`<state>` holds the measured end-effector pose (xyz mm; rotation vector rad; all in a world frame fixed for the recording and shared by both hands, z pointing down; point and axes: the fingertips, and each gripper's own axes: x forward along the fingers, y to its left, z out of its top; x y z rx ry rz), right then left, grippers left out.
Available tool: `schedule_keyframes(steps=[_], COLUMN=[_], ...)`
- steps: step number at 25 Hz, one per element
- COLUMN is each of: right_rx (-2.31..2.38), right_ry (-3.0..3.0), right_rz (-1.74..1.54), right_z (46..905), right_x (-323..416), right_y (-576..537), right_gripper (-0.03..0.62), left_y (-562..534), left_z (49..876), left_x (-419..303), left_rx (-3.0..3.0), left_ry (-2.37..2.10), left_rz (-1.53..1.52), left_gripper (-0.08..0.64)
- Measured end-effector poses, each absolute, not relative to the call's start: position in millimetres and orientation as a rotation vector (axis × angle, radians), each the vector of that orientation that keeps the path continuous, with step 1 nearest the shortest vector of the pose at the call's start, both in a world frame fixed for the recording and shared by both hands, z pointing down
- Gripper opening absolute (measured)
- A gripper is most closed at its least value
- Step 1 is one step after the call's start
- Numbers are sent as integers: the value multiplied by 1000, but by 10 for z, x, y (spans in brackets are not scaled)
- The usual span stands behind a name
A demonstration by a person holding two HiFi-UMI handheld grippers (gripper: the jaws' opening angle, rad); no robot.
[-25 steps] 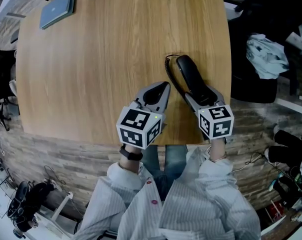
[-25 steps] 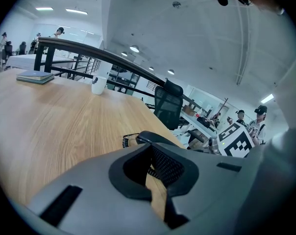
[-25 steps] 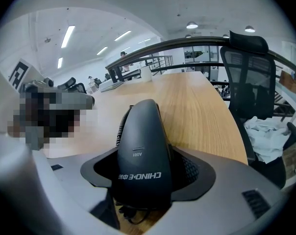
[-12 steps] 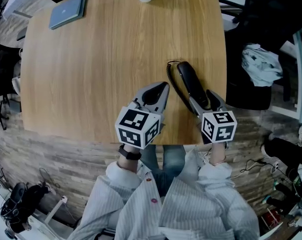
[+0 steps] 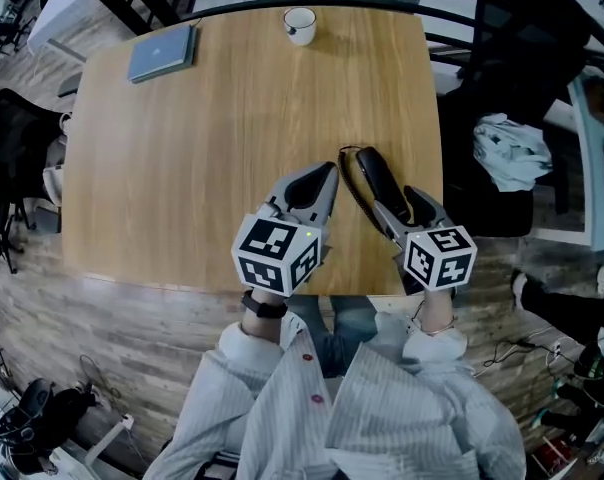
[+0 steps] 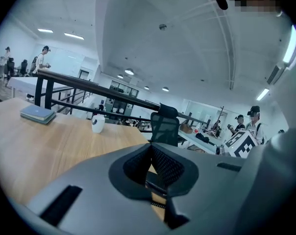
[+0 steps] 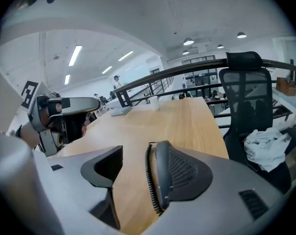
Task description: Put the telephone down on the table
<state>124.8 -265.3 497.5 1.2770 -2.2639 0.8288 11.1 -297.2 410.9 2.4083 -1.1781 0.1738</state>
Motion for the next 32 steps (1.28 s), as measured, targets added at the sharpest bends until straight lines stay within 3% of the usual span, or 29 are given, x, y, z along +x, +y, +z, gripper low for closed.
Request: schedule_keyframes(steps=[9,16,19,32], right_rx=[1206,1178,1167,1122], right_ry=[-2494,-2655,-2697,-2734], right_rz=[766,600,541,488], right_z=[4194,3507,3313,3076], right_x=[825,586,543,481], right_y=[-2673,-2680,-2641,-2649], right_gripper=[295,125,80,44], left_y=[-2852,-2801,-2752,-2777], left_z=[3563,3216,3144,3069], left_x=[-38,-169,-186,-88], left_rx=[2466,2513,2535,2588], left_ry=[-1254,-1300,-1307,-1261], left_rz=[97,39,41,72], left_gripper=[9,9,9,9])
